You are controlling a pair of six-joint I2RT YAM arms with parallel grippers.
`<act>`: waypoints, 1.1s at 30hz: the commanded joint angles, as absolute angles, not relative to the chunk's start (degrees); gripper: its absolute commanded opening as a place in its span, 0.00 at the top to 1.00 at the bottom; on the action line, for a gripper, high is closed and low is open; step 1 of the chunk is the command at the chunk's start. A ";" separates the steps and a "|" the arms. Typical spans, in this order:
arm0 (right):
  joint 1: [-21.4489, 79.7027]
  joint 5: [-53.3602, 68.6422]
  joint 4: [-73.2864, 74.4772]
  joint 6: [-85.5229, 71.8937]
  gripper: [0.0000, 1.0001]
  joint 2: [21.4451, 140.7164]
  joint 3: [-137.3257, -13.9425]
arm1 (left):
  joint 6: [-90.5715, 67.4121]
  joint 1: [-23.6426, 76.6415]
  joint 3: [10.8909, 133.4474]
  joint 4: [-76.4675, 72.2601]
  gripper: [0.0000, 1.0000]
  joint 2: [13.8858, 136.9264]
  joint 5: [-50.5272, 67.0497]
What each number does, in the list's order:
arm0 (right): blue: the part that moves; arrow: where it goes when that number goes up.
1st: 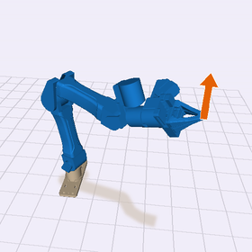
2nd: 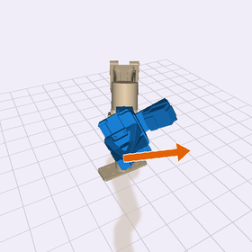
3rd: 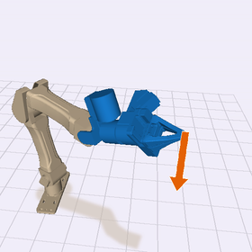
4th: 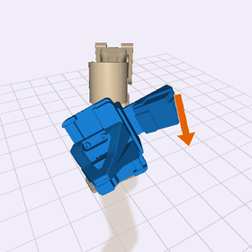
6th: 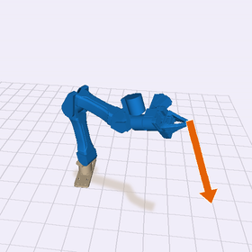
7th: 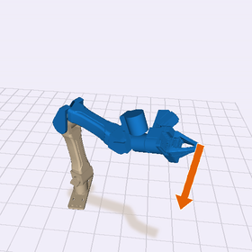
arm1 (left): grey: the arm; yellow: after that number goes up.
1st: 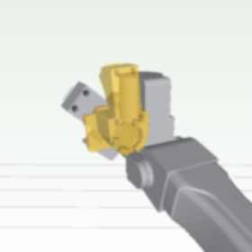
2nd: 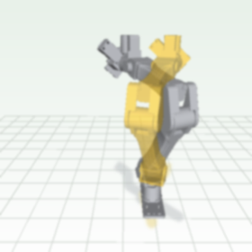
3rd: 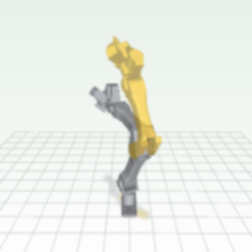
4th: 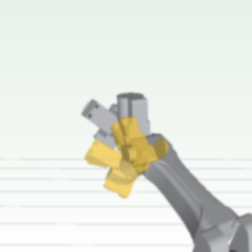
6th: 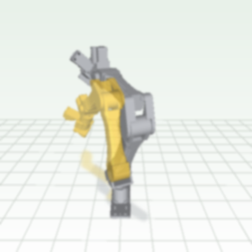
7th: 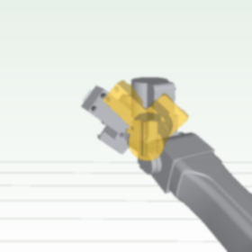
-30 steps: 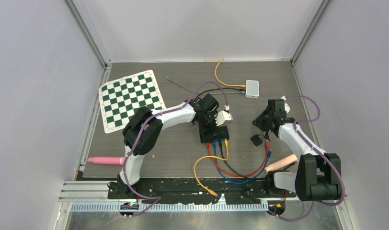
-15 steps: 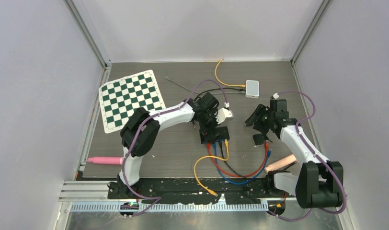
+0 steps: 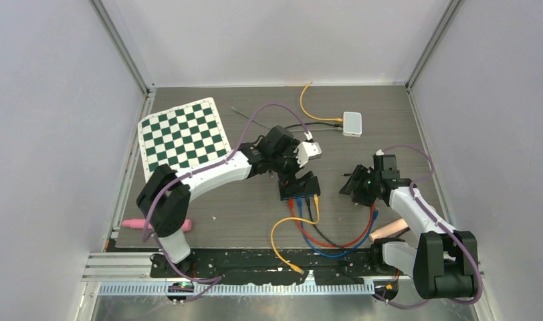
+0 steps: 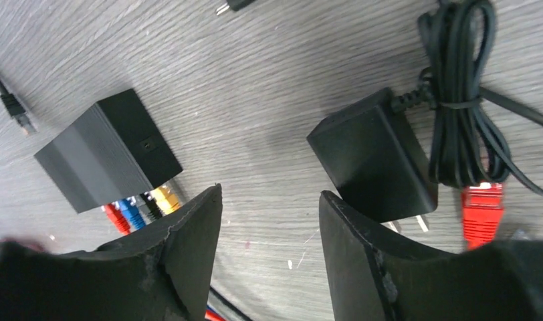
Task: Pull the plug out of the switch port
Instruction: Place the plug at the center of the board, then pull the connector from the switch port.
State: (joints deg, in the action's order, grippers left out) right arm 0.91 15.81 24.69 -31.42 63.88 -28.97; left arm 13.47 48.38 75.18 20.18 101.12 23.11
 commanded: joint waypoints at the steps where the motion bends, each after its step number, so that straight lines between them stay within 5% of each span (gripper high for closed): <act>1: 0.81 7.71 22.75 -29.23 0.36 63.73 -30.76 | 10.54 48.54 69.88 11.53 0.00 93.96 20.72; 7: -1.02 2.46 22.06 -25.34 0.34 69.03 -34.89 | 6.50 47.33 62.79 4.07 0.00 88.07 18.22; 14: -1.10 14.95 18.98 -22.13 0.31 61.81 -34.52 | 1.16 45.61 53.30 -6.91 0.00 80.17 11.79; 19: -1.06 27.31 12.36 -27.08 0.25 58.50 -30.55 | 3.58 45.02 56.65 -0.48 0.00 82.85 13.39; 23: -0.77 35.70 6.06 -32.71 0.33 60.32 -25.72 | 7.46 45.00 59.77 5.96 0.00 87.41 17.62; 33: 6.27 38.47 -1.22 -37.45 0.38 64.28 -18.94 | 16.59 45.30 68.68 19.03 0.00 98.18 21.43</act>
